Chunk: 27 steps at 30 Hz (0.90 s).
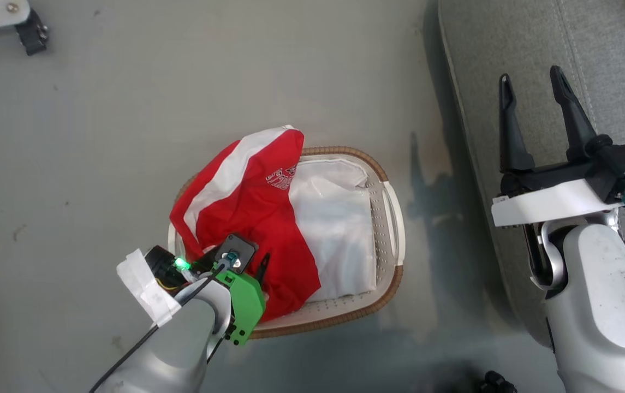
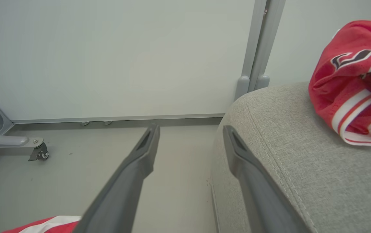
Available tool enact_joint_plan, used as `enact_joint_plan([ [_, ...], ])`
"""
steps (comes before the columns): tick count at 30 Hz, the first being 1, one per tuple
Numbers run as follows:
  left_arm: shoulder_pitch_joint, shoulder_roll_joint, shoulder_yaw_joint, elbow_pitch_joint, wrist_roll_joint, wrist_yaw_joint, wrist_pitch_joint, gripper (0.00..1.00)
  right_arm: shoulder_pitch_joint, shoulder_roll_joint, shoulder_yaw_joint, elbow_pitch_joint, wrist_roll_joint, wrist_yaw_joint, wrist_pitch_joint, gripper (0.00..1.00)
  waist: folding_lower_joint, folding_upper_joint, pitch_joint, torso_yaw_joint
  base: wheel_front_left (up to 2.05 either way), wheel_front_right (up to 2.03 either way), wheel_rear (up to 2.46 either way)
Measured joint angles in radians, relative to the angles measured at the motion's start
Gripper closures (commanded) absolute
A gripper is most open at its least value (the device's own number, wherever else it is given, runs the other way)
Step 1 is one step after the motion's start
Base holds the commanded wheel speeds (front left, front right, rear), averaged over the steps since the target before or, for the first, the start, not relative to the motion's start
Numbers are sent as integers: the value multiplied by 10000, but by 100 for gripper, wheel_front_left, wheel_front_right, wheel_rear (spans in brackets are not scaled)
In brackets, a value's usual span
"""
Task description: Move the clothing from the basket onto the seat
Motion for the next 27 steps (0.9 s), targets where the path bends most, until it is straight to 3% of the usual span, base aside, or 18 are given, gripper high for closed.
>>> enact_joint_plan([
  [8,-775,0,-717,1051,-105,0,378,0,-431,-2,173,-284,268,0,0,0,0,0,1167,-391,0,0,0],
  [15,-1280,46,-922,1699,-127,21,1352,0,-677,-2,374,-405,514,0,0,0,0,0,2017,-765,0,0,0],
  [27,-1576,31,-1093,1889,-263,136,2658,0,-929,0,681,-479,807,0,0,0,-1,0,2666,-1209,0,0,0],
])
